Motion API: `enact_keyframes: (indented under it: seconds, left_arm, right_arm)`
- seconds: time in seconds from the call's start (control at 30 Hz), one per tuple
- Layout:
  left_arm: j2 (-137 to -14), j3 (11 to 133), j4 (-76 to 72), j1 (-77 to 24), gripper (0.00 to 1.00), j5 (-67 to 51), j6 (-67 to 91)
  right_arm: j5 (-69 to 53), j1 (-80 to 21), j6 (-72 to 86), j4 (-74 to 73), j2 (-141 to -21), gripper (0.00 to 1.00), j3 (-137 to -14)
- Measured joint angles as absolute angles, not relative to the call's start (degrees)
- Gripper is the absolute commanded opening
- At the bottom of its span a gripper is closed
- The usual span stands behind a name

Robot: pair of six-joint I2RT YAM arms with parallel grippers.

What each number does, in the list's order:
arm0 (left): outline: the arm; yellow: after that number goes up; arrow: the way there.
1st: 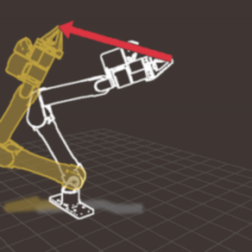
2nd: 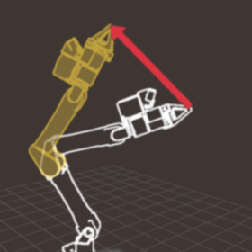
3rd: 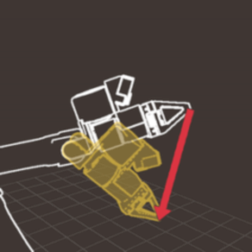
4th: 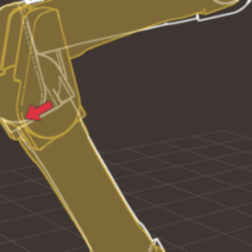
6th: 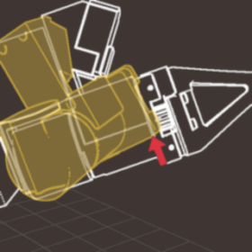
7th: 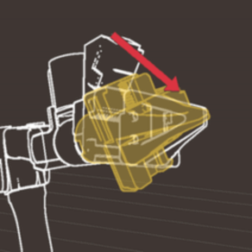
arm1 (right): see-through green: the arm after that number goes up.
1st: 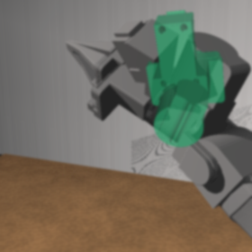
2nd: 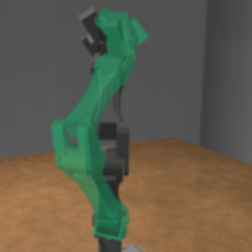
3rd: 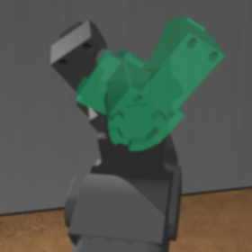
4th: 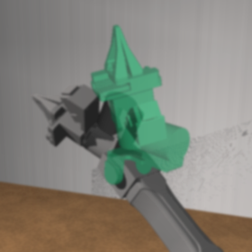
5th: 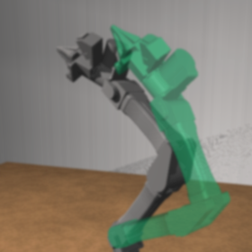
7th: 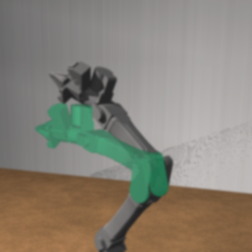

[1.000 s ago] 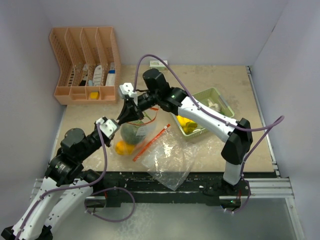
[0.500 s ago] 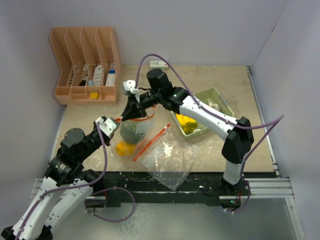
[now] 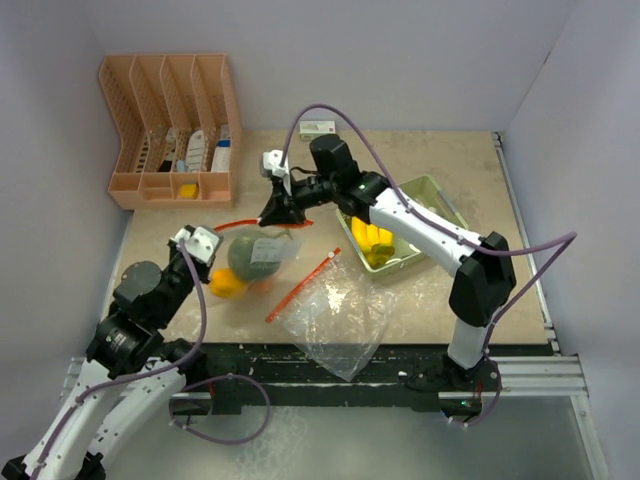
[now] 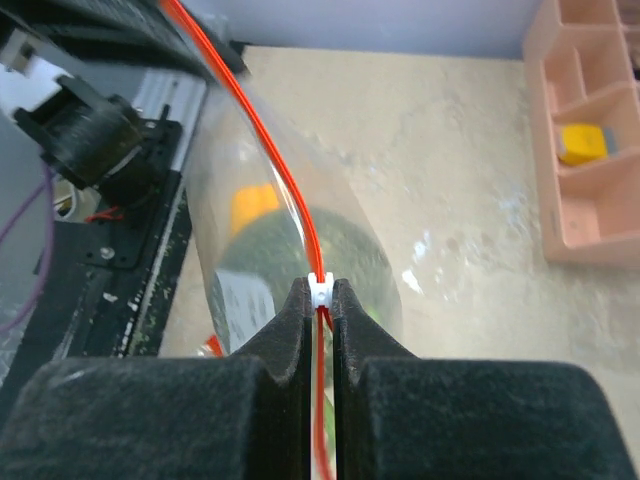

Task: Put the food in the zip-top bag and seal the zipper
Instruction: Zip the zipper food storage bag at the center of the board.

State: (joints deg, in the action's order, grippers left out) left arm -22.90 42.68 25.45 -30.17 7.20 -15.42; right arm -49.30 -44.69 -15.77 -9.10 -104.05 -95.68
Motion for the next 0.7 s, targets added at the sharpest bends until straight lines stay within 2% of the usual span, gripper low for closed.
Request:
enact_keyframes:
  seconds: [0.2, 0.43, 0.7]
  left_arm:
    - [-20.64, 42.65, 22.81, -30.24, 0.0, 16.84, -15.16]
    - [-18.76, 42.09, 19.79, -30.46, 0.0, 26.0, -15.2]
    - [-15.77, 41.56, 16.34, -30.13, 0.0, 36.53, -16.01]
  right_arm:
    - [-47.46, -39.51, -14.57, -8.25, -102.63, 0.0, -92.31]
    - [-45.47, -38.89, -14.24, -7.81, -101.6, 0.0, -91.22]
    - [-35.7, -34.0, -13.87, -10.52, -101.51, 0.0, -88.66]
